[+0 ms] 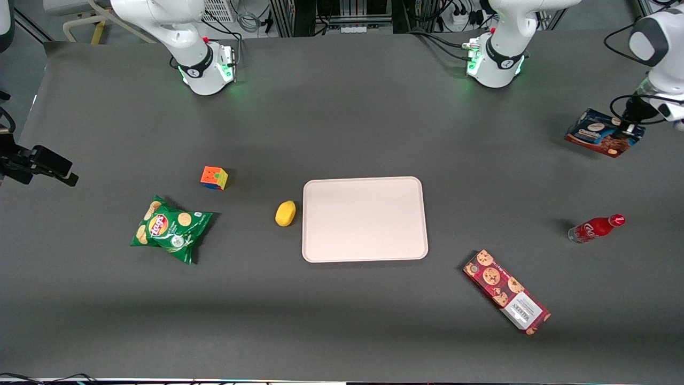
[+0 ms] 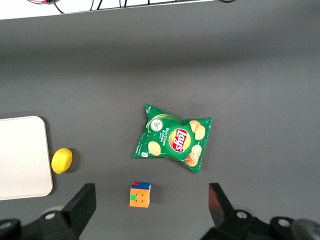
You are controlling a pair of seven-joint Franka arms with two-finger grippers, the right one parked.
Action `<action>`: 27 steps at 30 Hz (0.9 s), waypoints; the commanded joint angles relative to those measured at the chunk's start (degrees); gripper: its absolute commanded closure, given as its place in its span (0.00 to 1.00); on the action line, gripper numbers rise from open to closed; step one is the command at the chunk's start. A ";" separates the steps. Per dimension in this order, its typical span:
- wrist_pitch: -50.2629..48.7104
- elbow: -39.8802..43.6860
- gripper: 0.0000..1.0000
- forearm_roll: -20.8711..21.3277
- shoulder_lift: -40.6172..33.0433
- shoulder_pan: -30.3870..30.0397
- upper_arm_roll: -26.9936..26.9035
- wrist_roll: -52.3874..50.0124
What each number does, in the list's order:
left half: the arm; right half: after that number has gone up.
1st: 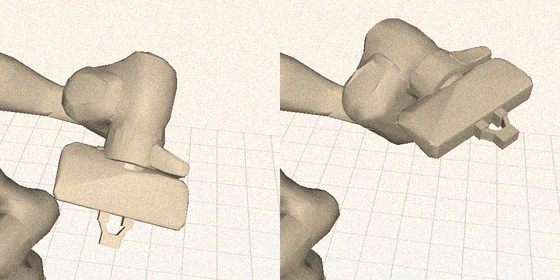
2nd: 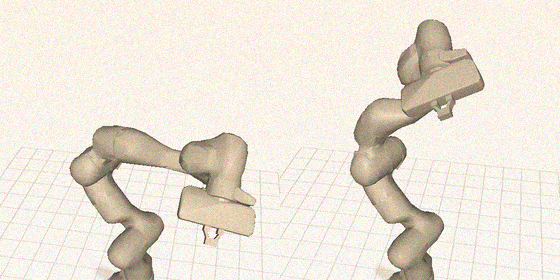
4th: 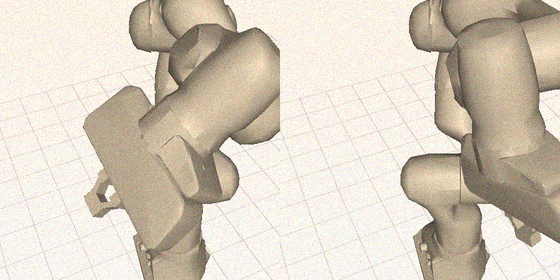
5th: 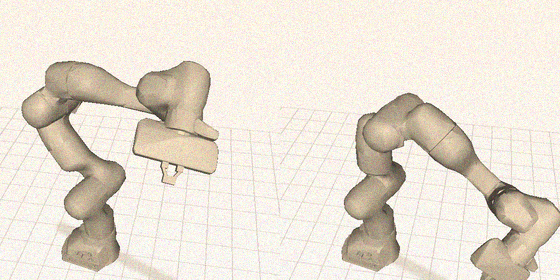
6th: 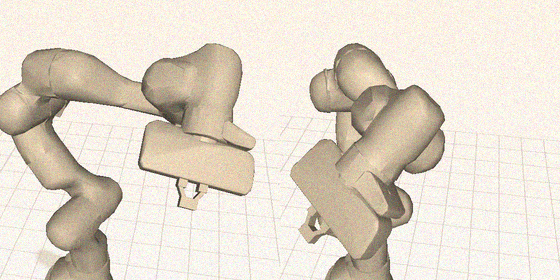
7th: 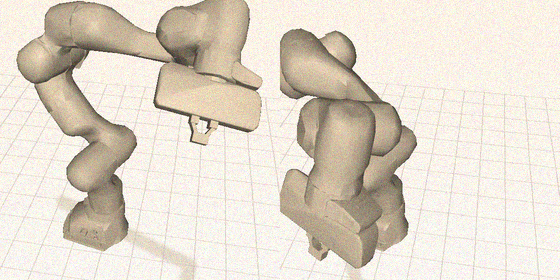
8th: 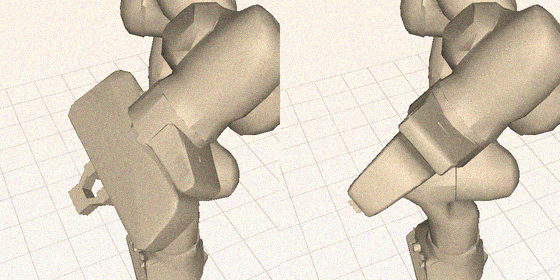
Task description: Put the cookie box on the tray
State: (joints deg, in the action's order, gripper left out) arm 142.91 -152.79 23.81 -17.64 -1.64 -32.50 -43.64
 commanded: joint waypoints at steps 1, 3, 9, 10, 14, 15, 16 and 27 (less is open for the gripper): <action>-14.91 12.22 1.00 -9.72 -0.38 1.56 9.46 6.09; -21.67 18.11 1.00 -13.51 0.06 1.47 11.84 9.87; -44.00 39.02 1.00 -15.28 4.79 1.64 16.58 19.72; -47.34 42.80 1.00 -15.72 6.02 1.64 17.73 21.13; -57.72 56.26 1.00 -16.78 10.42 1.64 21.94 25.09; -59.92 59.24 1.00 -16.86 11.30 1.64 23.35 25.88; -61.42 61.80 1.00 -16.95 11.92 1.64 24.75 26.50; -67.94 70.09 1.00 -21.51 15.52 1.56 43.30 28.79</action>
State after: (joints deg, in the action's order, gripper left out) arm 77.15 -86.30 5.32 -5.46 0.22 4.34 -16.62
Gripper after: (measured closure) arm 0.797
